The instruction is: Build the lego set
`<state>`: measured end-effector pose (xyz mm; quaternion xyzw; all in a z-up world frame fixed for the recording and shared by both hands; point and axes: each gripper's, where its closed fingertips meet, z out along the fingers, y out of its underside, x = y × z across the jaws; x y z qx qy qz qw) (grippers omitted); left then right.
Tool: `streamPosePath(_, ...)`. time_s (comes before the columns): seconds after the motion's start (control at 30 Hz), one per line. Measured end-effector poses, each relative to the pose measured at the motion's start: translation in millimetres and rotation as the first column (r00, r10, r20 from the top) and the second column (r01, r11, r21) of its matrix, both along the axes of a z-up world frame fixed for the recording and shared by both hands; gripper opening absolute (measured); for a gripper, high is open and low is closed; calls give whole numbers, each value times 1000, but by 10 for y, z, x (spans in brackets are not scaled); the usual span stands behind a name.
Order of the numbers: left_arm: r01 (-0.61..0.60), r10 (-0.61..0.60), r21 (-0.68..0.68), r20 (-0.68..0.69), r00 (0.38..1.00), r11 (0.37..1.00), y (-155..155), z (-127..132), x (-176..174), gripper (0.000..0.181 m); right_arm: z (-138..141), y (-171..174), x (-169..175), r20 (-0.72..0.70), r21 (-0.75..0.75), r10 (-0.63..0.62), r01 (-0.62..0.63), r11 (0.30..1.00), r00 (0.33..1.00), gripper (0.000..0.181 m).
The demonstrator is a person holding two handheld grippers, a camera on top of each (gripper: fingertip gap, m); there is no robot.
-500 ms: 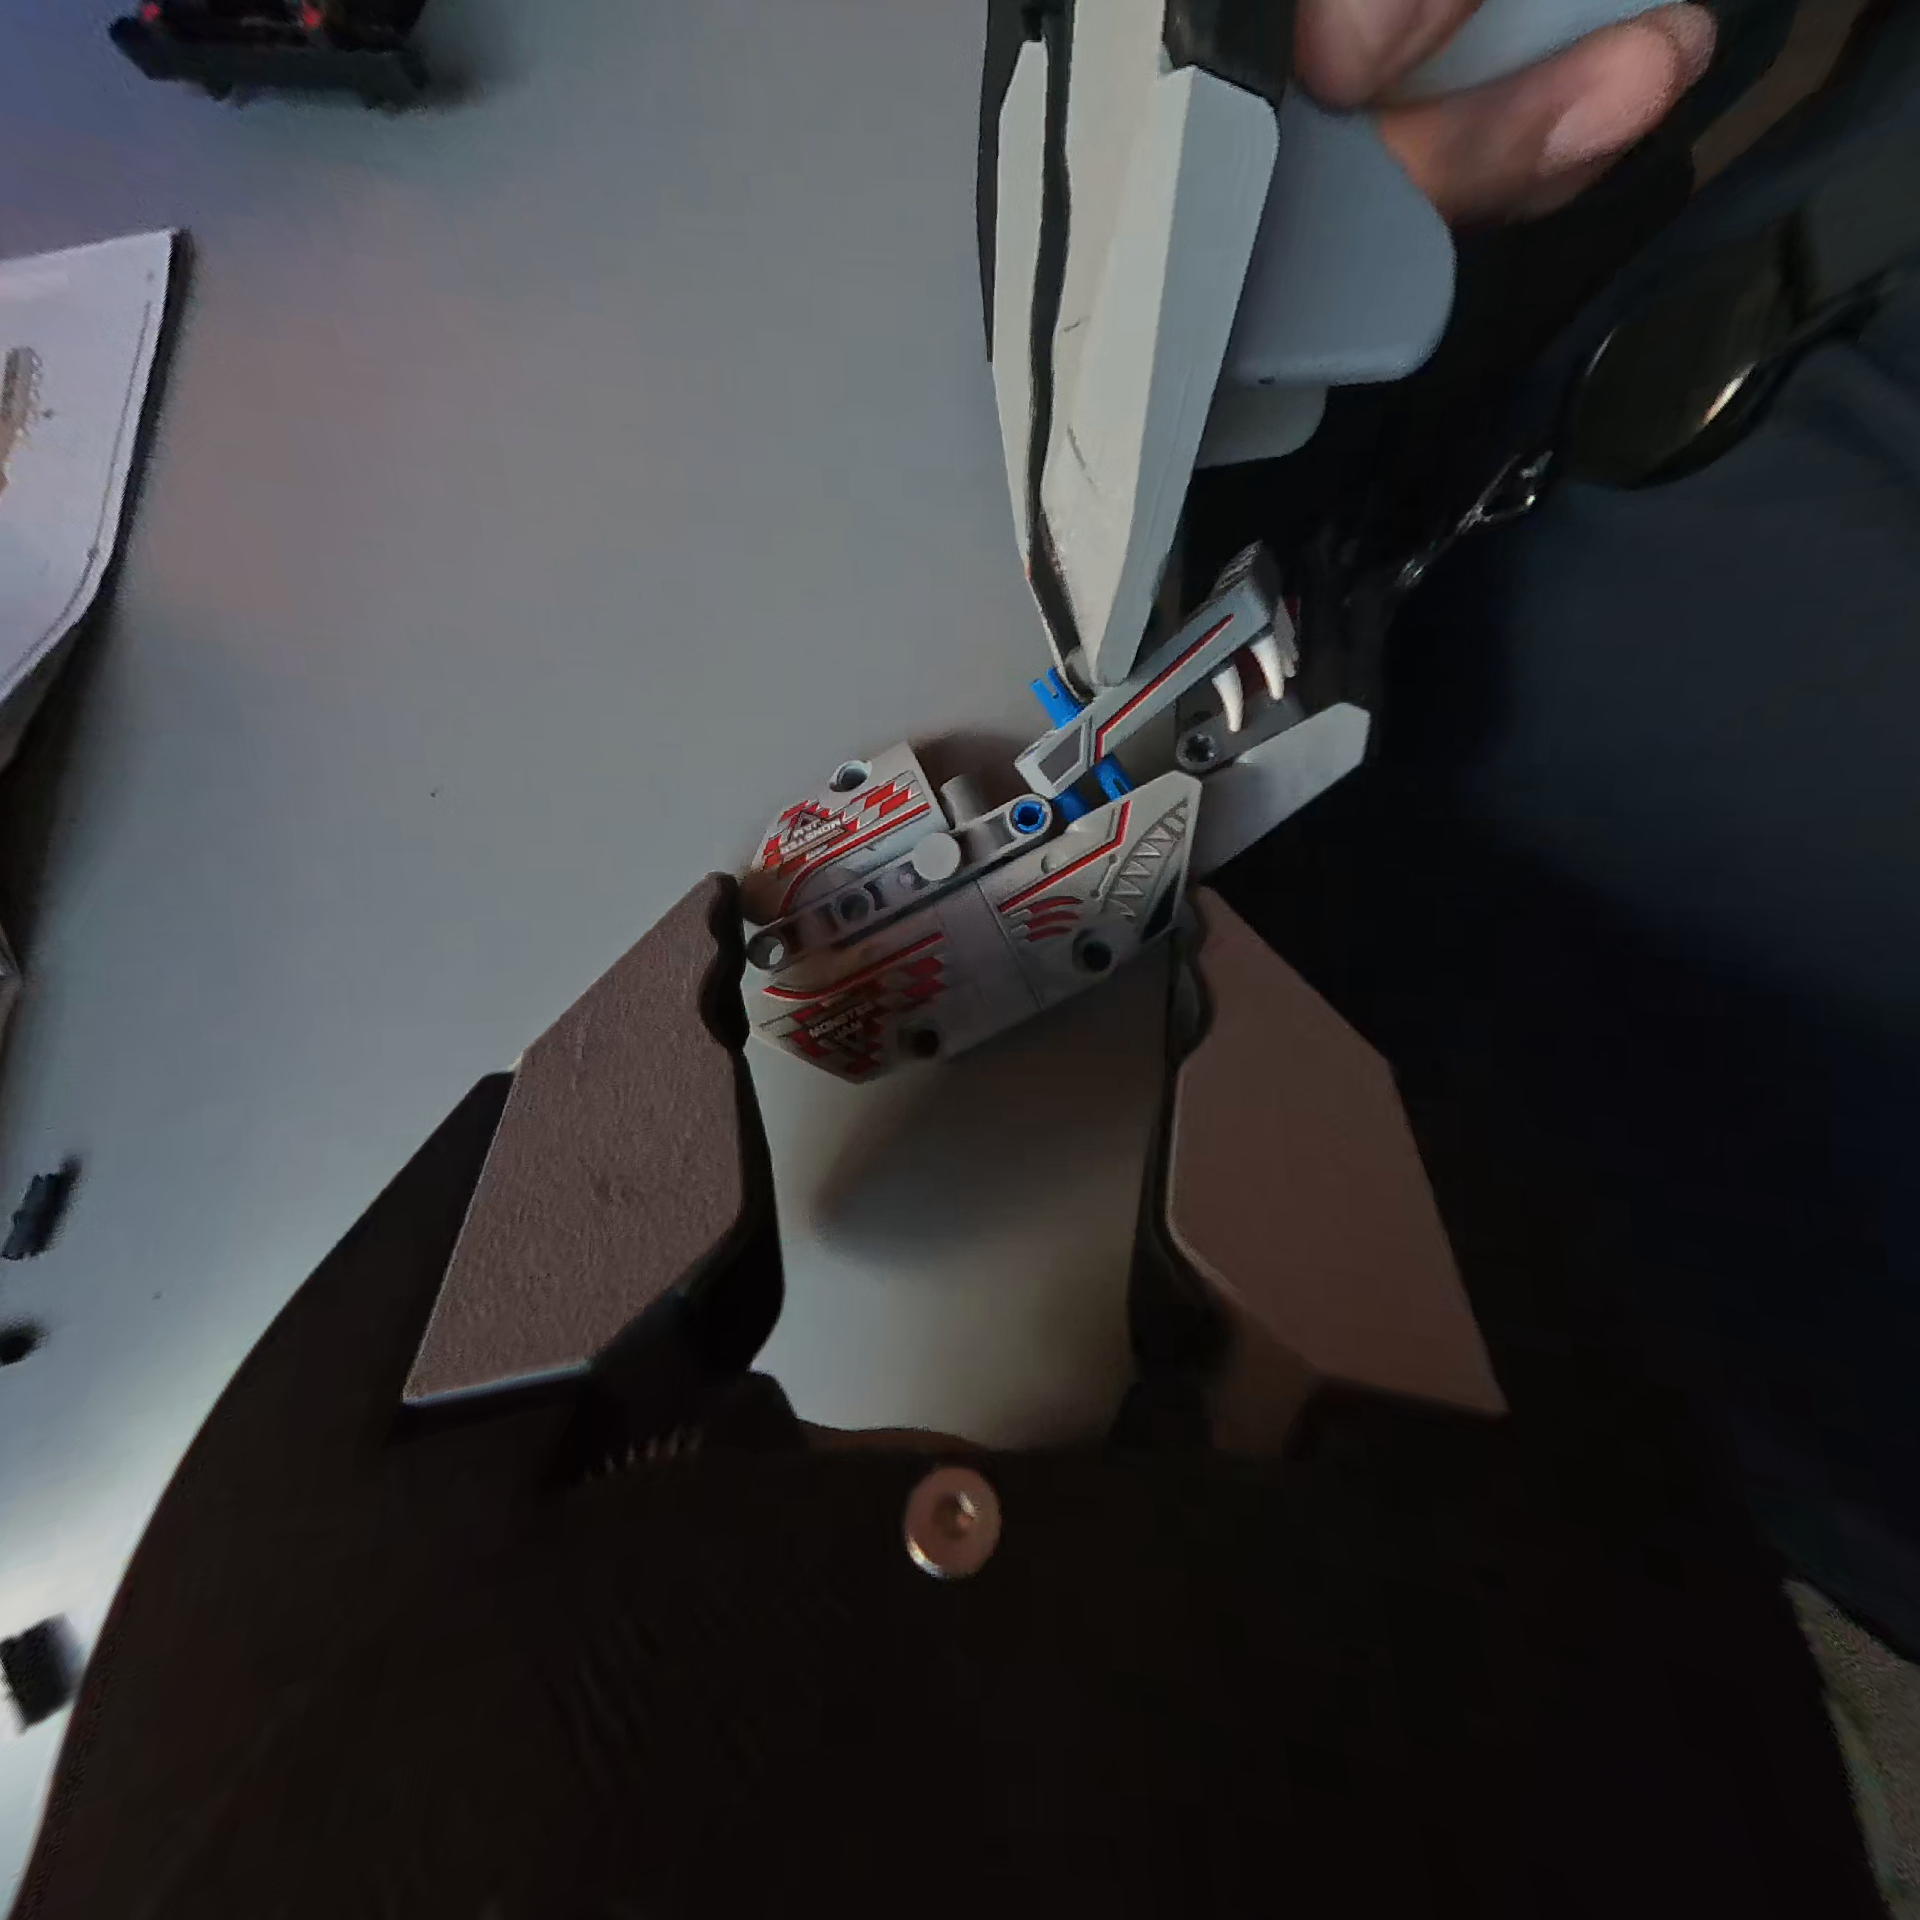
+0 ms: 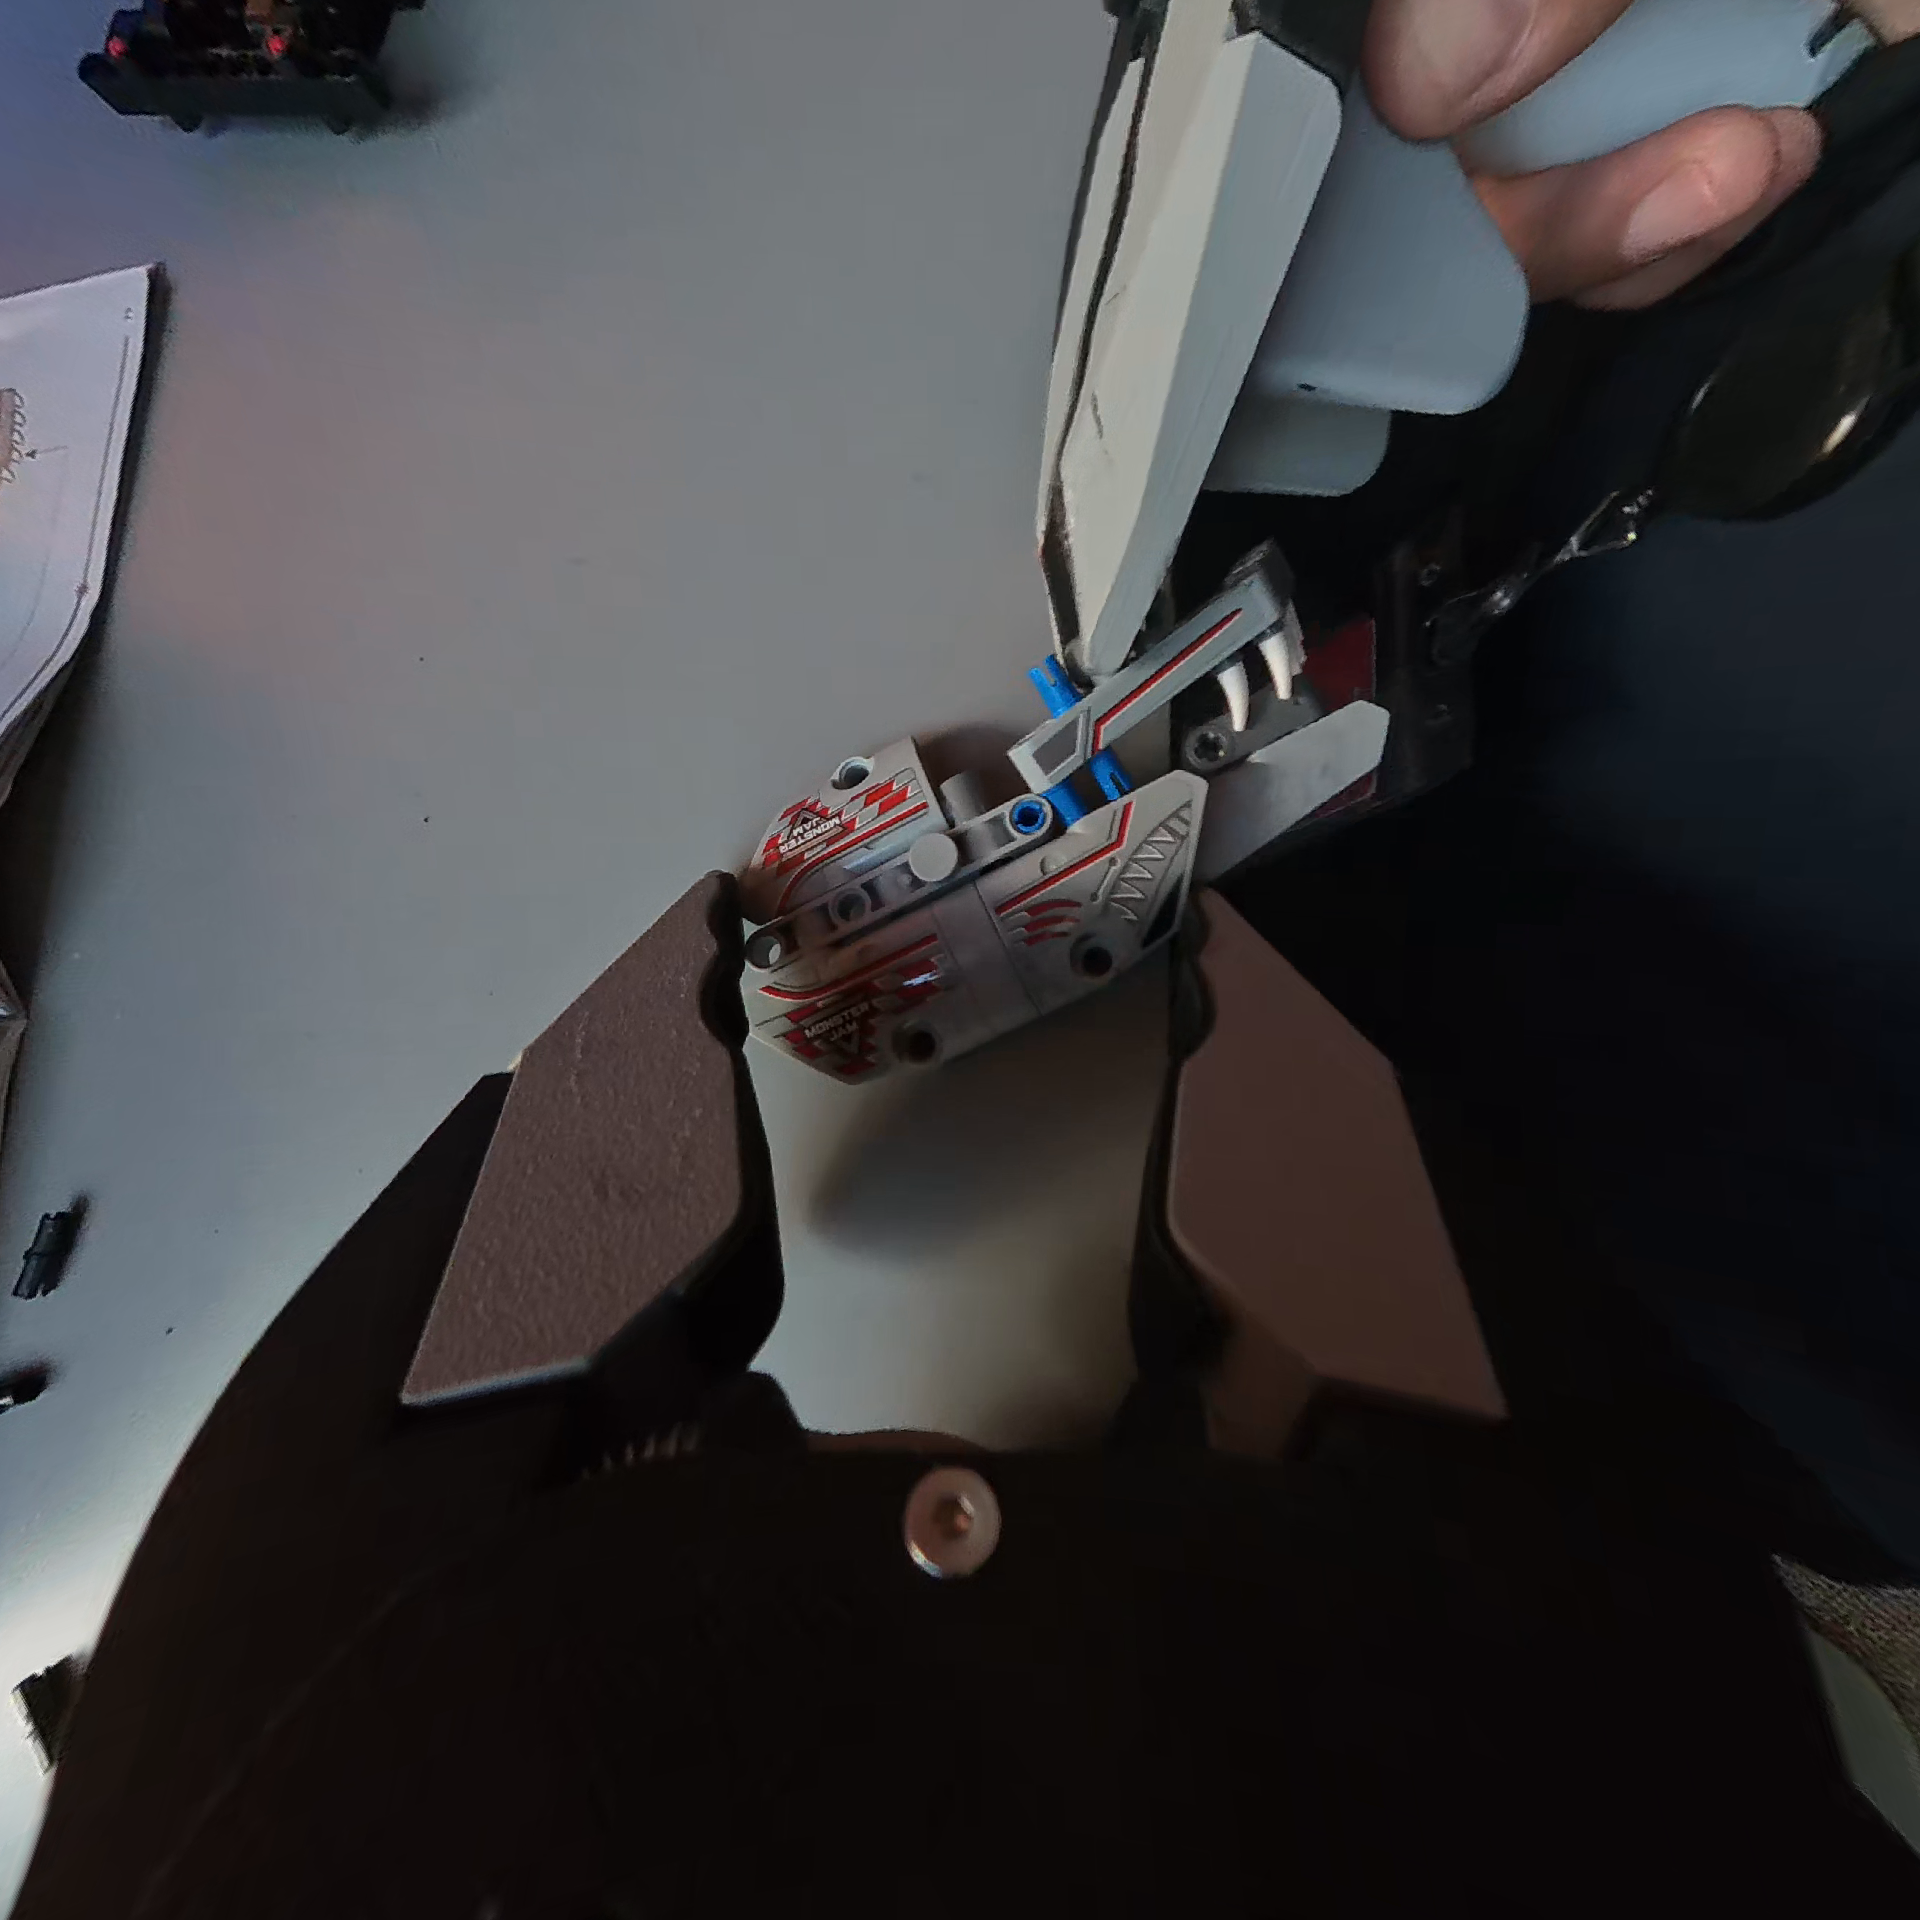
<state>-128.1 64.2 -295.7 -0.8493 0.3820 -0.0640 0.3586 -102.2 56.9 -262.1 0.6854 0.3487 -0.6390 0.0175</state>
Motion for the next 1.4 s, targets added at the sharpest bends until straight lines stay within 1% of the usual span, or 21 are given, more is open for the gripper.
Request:
streamPosePath(0.03, -7, 7, 0, -1, 1000, 1000, 1, -1, 1, 81, 1, 3, 4, 0, 0, -17, 17, 1000, 1000, 5)
streamPosePath(0.13, -24, 24, 1, -4, 1000, 1000, 5, -2, 16, 81, 0, 8, 26, 11, -16, -61, 61, 998, 998, 5)
streamPosePath(0.33, -14, 14, 19, -29, 999, 1000, 14, -8, 58, 80, -21, 12, 82, 30, -78, -132, 134, 988, 991, 5)
streamPosePath(0.5, -4, 4, 23, -34, 999, 1000, -24, -8, 126, 81, -59, -2, 155, 43, -183, -166, 171, 968, 985, 5)
streamPosePath(0.67, 8, -8, 21, -34, 999, 1000, -49, -9, 124, 81, -65, -34, 150, 32, -264, -167, 170, 949, 985, 5)
streamPosePath(0.8, 10, -9, 22, -34, 999, 1000, -53, -9, 112, 81, -22, -69, 134, -3, -384, -157, 144, 912, 988, 7)
streamPosePath(0.93, 15, -14, 21, -34, 999, 1000, -57, -9, 113, 81, -33, -72, 138, -3, -327, -132, 123, 937, 991, 7)
streamPosePath(1.07, 19, -18, 12, -26, 999, 1000, -58, -13, 115, 81, -32, -79, 140, -5, -202, -116, 113, 973, 993, 6)
streamPosePath(1.17, 13, -12, 15, -28, 1000, 1000, -50, -12, 106, 81, -19, -78, 128, -9, -131, -114, 112, 985, 993, 7)
streamPosePath(1.4, 12, -11, 17, -30, 999, 1000, -50, -14, 107, 81, 2, -108, 126, -36, -142, -86, 80, 987, 996, 8)
